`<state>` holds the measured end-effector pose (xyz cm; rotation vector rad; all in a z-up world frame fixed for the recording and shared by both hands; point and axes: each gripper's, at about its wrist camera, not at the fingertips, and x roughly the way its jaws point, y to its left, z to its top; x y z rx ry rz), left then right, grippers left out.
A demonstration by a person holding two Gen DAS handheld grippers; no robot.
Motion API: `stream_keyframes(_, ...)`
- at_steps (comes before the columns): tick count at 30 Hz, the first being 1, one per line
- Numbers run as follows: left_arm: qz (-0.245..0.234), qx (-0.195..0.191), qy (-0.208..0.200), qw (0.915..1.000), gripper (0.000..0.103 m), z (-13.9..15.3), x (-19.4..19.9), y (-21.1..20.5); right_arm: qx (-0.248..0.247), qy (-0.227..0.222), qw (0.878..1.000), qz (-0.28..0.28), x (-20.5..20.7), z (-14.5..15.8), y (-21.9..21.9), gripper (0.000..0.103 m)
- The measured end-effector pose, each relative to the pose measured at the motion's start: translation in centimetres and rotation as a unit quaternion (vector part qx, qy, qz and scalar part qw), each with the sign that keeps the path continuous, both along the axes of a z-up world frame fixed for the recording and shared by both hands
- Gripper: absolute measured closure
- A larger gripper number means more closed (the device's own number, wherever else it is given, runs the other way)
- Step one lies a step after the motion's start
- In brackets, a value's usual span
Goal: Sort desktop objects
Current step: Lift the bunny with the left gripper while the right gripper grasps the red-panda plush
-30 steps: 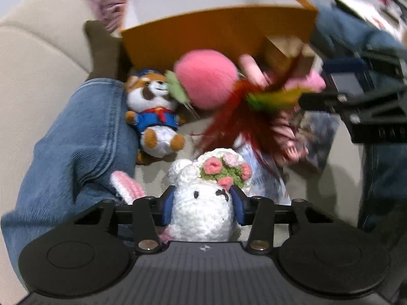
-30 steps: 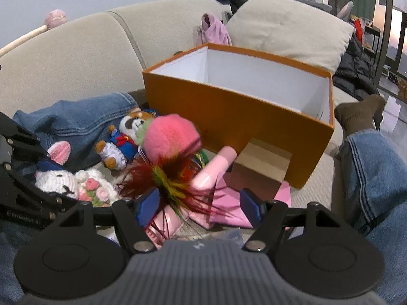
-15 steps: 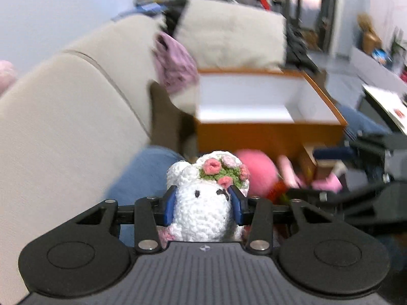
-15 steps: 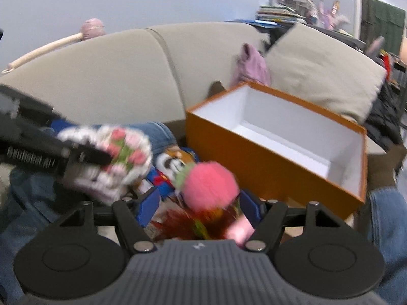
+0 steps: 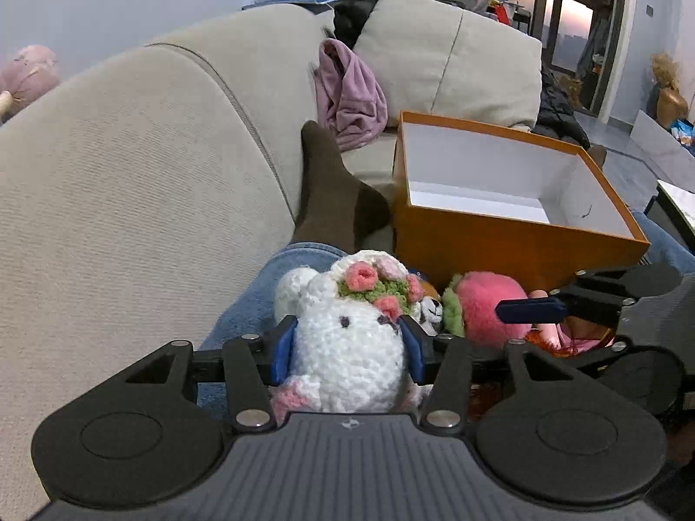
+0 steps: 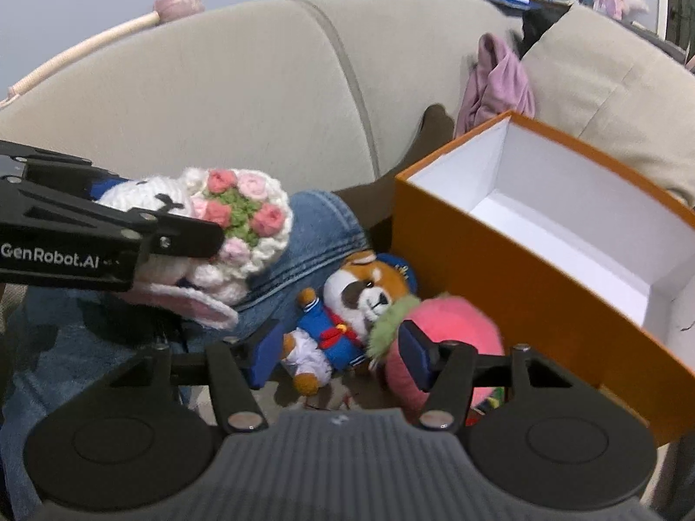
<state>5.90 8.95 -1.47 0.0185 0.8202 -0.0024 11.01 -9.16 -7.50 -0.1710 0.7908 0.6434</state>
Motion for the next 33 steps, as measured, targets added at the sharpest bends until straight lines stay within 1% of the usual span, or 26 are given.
stream_keyframes(2, -0.002, -0.003, 0.005, 1.0, 0.043, -0.4, -0.2, 0.1, -0.001, 0.01, 1.0, 0.0, 0.3, -0.4, 0.1, 0.042)
stream_keyframes(3, -0.002, -0.007, 0.008, 0.9999, 0.041, -0.5, 0.0, 0.3, 0.0, 0.017, 1.0, -0.002, 0.6, -0.6, 0.1, 0.042)
stream_keyframes(5, -0.003, -0.024, 0.018, 0.9996, 0.04, -0.7, 0.3, 0.9, 0.005, 0.033, 0.999, -0.007, 1.2, -1.0, -0.1, 0.042)
stream_keyframes(8, -0.007, -0.038, 0.023, 0.999, 0.039, -0.9, 0.1, 1.5, 0.012, 0.055, 0.998, -0.012, 2.1, -1.5, -0.1, 0.042)
stream_keyframes(13, -0.01, -0.054, 0.031, 0.998, 0.038, -1.0, 0.4, 2.1, 0.013, 0.075, 0.997, -0.025, 3.5, -2.4, 0.7, 0.041)
stream_keyframes(16, -0.009, -0.063, 0.029, 0.9976, 0.038, -1.0, 0.3, 2.4, 0.025, 0.099, 0.995, -0.02, 3.9, -2.9, 1.2, 0.041)
stream_keyframes(19, -0.011, -0.069, 0.028, 0.9971, 0.038, -1.0, 0.3, 2.6, 0.02, 0.102, 0.995, -0.001, 3.6, -3.3, 2.2, 0.041)
stream_keyframes(21, -0.013, -0.072, 0.029, 0.9969, 0.038, -1.0, 0.3, 2.7, 0.01, 0.104, 0.995, -0.007, 3.9, -3.9, 2.9, 0.041)
stream_keyframes(23, -0.016, -0.073, 0.03, 0.9968, 0.037, -1.1, 0.4, 2.7, 0.02, 0.125, 0.992, -0.017, 4.8, -4.6, 3.1, 0.041)
stream_keyframes(25, -0.018, -0.073, 0.031, 0.9967, 0.035, -1.2, 0.5, 2.7, 0.02, 0.147, 0.989, -0.027, 5.7, -5.6, 3.7, 0.041)
stream_keyframes(27, -0.021, -0.067, 0.033, 0.997, 0.031, -1.4, 0.6, 2.7, 0.018, 0.143, 0.989, -0.028, 5.8, -5.8, 4.2, 0.039)
stream_keyframes(30, -0.028, -0.055, 0.043, 0.9972, 0.029, -1.7, 0.7, 2.3, 0.005, 0.136, 0.99, -0.025, 5.6, -5.7, 4.7, 0.039)
stream_keyframes(31, -0.029, -0.05, 0.044, 0.9974, 0.029, -1.7, 0.7, 2.0, 0.003, 0.136, 0.99, -0.023, 5.6, -5.7, 4.7, 0.04)
stream_keyframes(33, -0.026, -0.045, 0.046, 0.9976, 0.034, -1.4, 0.5, 1.7, -0.005, 0.128, 0.992, -0.02, 5.3, -5.6, 4.8, 0.048)
